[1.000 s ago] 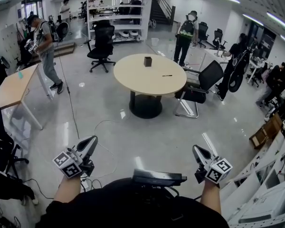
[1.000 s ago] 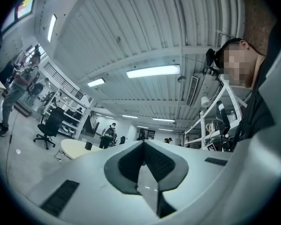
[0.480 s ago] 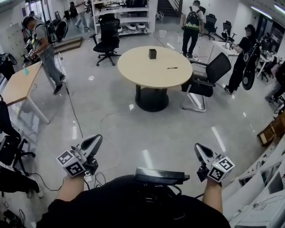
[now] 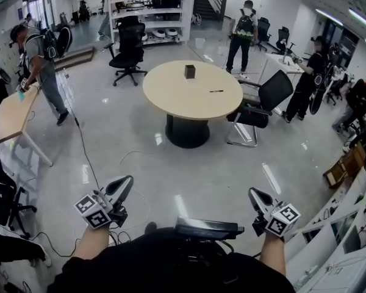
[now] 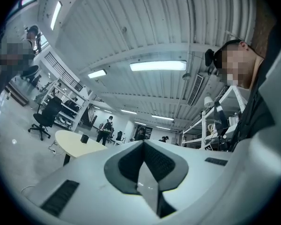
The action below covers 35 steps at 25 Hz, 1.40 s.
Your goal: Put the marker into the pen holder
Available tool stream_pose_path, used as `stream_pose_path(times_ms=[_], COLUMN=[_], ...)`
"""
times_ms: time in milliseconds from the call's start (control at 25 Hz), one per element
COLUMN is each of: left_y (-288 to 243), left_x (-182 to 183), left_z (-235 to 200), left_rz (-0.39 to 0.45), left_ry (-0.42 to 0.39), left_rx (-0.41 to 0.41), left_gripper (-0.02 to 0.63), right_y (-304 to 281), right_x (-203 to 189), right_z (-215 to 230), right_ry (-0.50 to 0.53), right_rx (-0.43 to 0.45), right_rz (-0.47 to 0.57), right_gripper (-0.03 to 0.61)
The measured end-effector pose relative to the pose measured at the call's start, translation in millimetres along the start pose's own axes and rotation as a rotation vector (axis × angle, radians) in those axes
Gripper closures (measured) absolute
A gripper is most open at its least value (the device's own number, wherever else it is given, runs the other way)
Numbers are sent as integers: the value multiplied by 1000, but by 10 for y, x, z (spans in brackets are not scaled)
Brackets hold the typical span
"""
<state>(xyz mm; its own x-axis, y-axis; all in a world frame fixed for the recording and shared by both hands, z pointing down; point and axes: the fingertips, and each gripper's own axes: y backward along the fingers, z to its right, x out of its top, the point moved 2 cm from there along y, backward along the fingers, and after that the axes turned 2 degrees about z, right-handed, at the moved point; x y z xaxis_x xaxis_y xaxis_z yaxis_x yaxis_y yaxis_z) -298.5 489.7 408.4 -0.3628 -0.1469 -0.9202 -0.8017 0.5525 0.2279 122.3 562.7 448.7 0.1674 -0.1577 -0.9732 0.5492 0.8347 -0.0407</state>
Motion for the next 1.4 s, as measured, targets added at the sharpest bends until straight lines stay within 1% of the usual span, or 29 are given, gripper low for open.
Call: stream_pose_path(times_ms=[120, 280, 440, 520, 640, 840, 1000, 1080, 1200, 1400], left_y=[-126, -223, -271, -303, -331, -430, -603, -745, -1052, -1731], left_x=[136, 468, 711, 794, 859, 847, 858, 866, 826, 691], left_z=[-470, -1150, -1826, -2093, -2366, -2661, -2740, -2767, -2767, -2633], left_rz=[9, 13, 13, 11, 6, -1, -4, 0, 16, 57], left_ry=[11, -1, 1, 4, 6, 28, 22, 4, -27, -51], left_rx=[-27, -61, -72, -74, -76, -61, -35, -13, 20, 81], left_gripper=[620, 620, 620, 620, 620, 620, 620, 620, 620, 620], right_y=[-380, -1057, -1691, -1950, -2239, -2557, -2714, -2829, -2962, -3060], right_x=[139, 347, 467, 472, 494, 565, 611, 636, 717, 1021], right_z=[14, -70, -81, -60, -58, 61, 329, 549, 1004, 1836], right_ry=[5, 33, 53, 55, 56, 46, 34, 33, 39, 67], right_rx=[-38, -61, -81, -83, -87, -78, -52, -23, 19, 99], right_rz=[6, 12, 10, 4, -13, -26, -23, -21, -3, 9], right_gripper=[576, 576, 577, 577, 577, 577, 576, 577, 577, 577])
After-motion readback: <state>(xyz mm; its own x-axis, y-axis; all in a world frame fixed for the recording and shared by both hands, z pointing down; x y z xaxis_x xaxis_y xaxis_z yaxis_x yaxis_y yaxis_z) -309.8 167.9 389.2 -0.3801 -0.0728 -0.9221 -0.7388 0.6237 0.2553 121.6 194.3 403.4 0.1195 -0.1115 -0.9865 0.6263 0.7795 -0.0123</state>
